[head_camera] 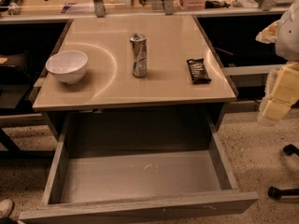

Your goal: Place rxbar chocolate into top drawer

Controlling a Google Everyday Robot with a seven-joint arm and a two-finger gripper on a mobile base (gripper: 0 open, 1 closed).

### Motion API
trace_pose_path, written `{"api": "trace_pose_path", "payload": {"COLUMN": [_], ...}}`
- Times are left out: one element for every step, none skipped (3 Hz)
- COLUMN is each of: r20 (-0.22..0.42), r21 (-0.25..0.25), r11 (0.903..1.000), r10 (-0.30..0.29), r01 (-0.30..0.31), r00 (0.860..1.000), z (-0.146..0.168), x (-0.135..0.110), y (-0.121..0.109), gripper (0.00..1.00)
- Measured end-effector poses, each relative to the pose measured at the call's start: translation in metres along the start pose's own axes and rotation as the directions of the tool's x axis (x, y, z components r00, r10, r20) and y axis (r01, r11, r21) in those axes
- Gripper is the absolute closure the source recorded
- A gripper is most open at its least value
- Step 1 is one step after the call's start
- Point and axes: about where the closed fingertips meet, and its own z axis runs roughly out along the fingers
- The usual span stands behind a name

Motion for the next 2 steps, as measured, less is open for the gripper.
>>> {"api": "trace_pose_path", "payload": {"r20": [0.0,-0.004], "r21": [0.0,0.002], "r11": [1.0,0.9999], "r10": [0.0,0.016], "r01": [0.0,-0.016], "r00": [1.0,1.0], "z": [0.0,0.0013], "x": [0.0,-0.0042], "y": [0.0,-0.0051], "gripper": [0.0,0.0]}}
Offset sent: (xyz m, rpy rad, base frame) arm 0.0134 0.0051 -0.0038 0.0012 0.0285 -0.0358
